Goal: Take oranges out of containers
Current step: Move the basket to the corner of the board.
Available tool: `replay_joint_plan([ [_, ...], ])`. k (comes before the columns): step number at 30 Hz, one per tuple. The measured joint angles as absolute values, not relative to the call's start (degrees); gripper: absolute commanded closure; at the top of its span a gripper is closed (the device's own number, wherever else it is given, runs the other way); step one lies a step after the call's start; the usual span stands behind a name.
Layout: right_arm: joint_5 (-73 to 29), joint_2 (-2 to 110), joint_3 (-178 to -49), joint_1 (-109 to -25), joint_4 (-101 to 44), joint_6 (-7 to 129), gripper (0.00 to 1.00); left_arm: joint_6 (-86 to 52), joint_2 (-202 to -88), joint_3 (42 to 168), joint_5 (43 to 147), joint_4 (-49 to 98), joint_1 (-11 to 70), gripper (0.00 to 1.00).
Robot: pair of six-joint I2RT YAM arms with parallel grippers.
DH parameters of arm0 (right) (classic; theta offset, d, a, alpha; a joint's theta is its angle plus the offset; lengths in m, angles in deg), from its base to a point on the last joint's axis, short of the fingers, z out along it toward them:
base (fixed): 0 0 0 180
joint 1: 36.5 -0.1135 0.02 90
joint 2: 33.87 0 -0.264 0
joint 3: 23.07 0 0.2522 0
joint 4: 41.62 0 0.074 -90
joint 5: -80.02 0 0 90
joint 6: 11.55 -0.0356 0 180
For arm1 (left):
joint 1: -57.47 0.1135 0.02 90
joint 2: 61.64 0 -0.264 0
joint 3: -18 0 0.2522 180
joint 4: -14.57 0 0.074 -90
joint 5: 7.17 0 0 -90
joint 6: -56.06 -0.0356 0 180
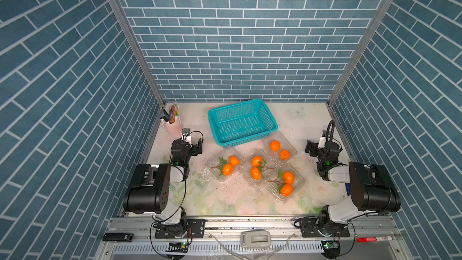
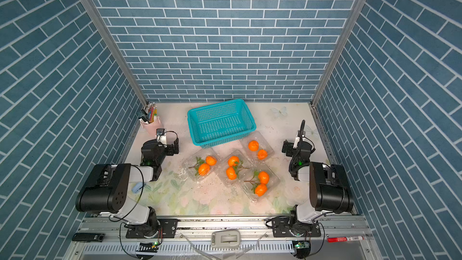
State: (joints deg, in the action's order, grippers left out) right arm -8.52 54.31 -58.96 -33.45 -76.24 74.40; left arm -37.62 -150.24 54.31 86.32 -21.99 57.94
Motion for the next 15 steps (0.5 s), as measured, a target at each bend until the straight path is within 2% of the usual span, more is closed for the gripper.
replay_joint_plan([
  [15,-8.59,54.31,-58.96,-33.45,-76.26,74.40,0.01,-37.08,-150.24,53.98,85.25,-22.43,58.05,0.01],
])
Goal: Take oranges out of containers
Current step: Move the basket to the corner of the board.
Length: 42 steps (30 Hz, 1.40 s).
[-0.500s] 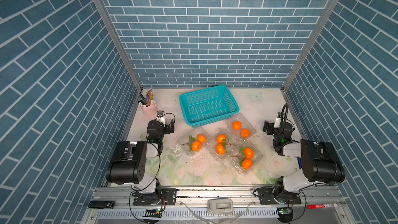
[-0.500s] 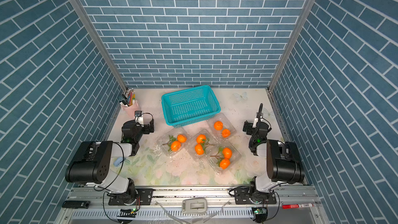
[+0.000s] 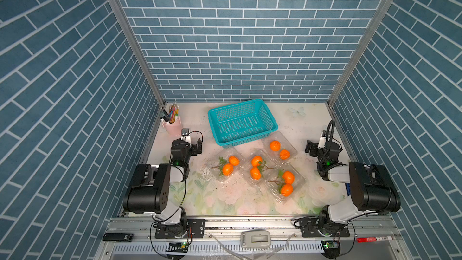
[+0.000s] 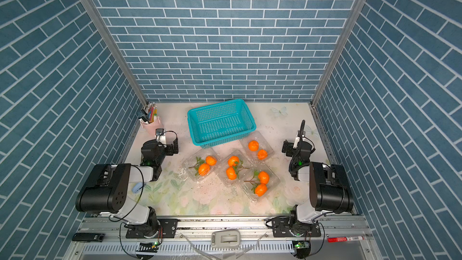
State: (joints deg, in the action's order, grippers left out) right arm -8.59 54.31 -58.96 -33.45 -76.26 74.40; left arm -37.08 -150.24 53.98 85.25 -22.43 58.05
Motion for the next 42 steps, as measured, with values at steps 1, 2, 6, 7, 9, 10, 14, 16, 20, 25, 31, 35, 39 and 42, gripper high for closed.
replay_joint_plan([
  [1,-8.61,54.31,-58.96,-33.45,-76.24,74.40,0.01,-36.97,-150.24,53.76,85.25,-22.52,58.12,0.01],
  [2,-8.65,54.31,-58.96,-33.45,-76.24,74.40,0.01,-36.90,-150.24,53.61,85.25,-22.50,58.16,0.01],
  [6,-8.70,54.31,-58.96,-33.45,-76.22,74.40,0.01,-36.75,-150.24,53.56,85.25,-22.50,58.27,0.01],
  [7,-8.68,54.31,-58.96,-33.45,-76.22,74.40,0.01,-36.73,-150.24,53.56,85.20,-22.50,58.27,0.01],
  [9,-8.68,54.31,-58.96,-33.45,-76.22,74.40,0.01,-36.47,-150.24,53.45,84.44,-22.74,58.27,0.01],
  [10,-8.68,54.31,-58.96,-33.45,-76.22,74.40,0.01,-36.18,-150.13,53.23,83.74,-22.91,58.27,0.01],
  [14,-6.58,53.50,-59.31,-33.45,-74.17,74.18,0.01,-34.80,-144.80,51.97,77.60,-19.57,57.81,0.01],
  [16,-4.06,51.31,-59.59,-33.45,-71.63,73.70,0.01,-32.99,-137.41,52.16,72.74,-13.82,57.22,0.01],
  [20,1.12,47.55,-61.82,-33.73,-67.00,72.60,0.01,-20.71,-123.49,58.22,62.04,0.04,56.87,0.01],
  [25,8.13,40.89,-65.56,-33.97,-57.49,66.40,0.01,-9.19,-121.19,68.95,65.07,12.45,57.46,0.01],
  [31,4.04,37.02,-74.43,-33.34,-43.28,57.96,0.06,-2.02,-126.81,80.12,78.17,26.24,57.46,0.01],
  [35,1.79,43.47,-85.73,-36.03,-31.96,55.86,0.06,1.94,-131.49,83.24,87.41,31.38,57.18,0.01],
  [39,-0.35,52.03,-95.59,-41.58,-23.57,55.82,0.06,4.82,-136.28,83.66,92.55,36.36,56.57,0.01],
  [42,-2.58,58.55,-102.28,-44.75,-18.19,55.95,0.09,6.00,-137.19,83.48,94.49,38.53,56.22,0.01],
])
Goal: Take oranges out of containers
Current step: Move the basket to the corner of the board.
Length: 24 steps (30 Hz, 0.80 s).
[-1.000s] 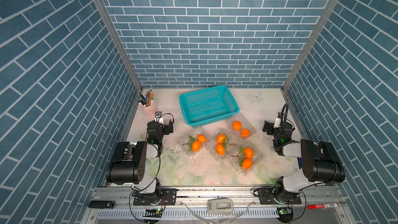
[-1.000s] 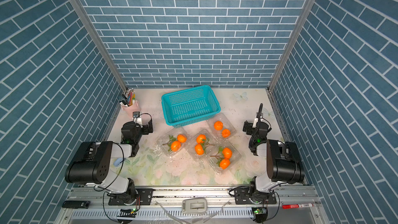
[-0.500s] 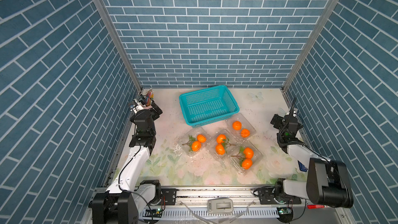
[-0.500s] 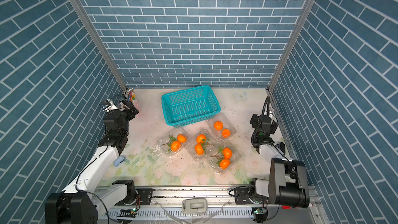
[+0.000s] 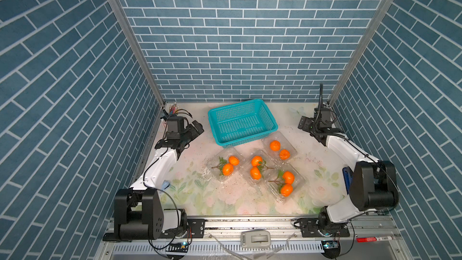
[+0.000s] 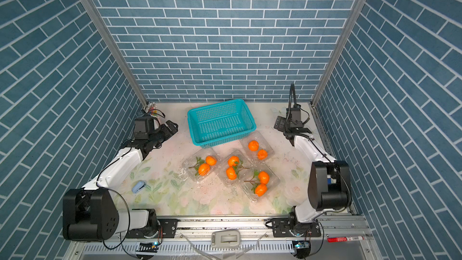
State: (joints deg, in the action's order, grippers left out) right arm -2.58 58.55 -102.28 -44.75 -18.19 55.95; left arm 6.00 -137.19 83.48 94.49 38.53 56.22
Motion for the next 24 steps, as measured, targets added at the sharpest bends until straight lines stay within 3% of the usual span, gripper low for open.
replay_joint_plan([
  [12,-7.87,75.92,-122.04,-50.59,-4.55,59.23,0.32,10.16,-141.17,83.57,98.73,37.04,54.36,0.01],
  [24,-11.76,80.47,-131.89,-53.38,-1.45,59.36,0.34,11.90,-154.35,90.94,99.04,33.30,51.01,0.01],
])
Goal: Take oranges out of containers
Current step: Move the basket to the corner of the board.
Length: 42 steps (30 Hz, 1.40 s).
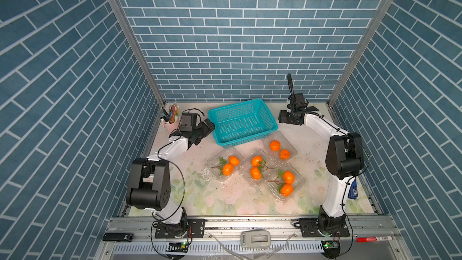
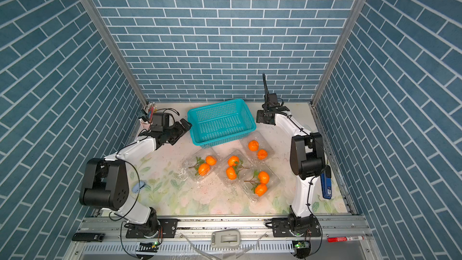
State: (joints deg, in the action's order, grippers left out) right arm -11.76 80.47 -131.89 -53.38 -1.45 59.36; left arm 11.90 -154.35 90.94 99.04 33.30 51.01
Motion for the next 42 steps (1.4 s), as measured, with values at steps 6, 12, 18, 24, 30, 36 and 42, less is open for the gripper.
replay_joint_plan([
  [6,-13.44,86.79,-140.05,-55.42,-0.33,59.20,0.43,12.73,-162.37,98.17,99.28,31.99,49.81,0.01],
  [12,-14.51,95.14,-147.76,-56.53,1.76,58.77,0.58,12.78,-169.91,106.89,100.09,31.49,46.97,0.01],
  [18,-12.72,97.26,-150.36,-55.63,5.74,60.60,0.83,11.25,-177.24,117.87,99.76,34.11,43.52,0.01],
  [24,-12.63,95.33,-147.11,-50.21,4.61,61.02,0.85,10.16,-185.82,130.70,100.39,37.41,39.25,0.01],
  [30,-11.34,91.77,-142.19,-42.94,4.19,65.98,0.80,9.57,-192.10,141.14,102.89,39.93,33.22,0.01],
  [36,-2.80,89.21,-141.60,-40.79,6.57,70.37,0.42,6.81,-190.55,141.73,105.40,42.77,30.42,0.01],
  [42,-1.20,80.93,-141.88,-44.68,7.40,67.23,0.20,-3.33,-178.77,136.86,94.73,52.67,30.73,0.01],
])
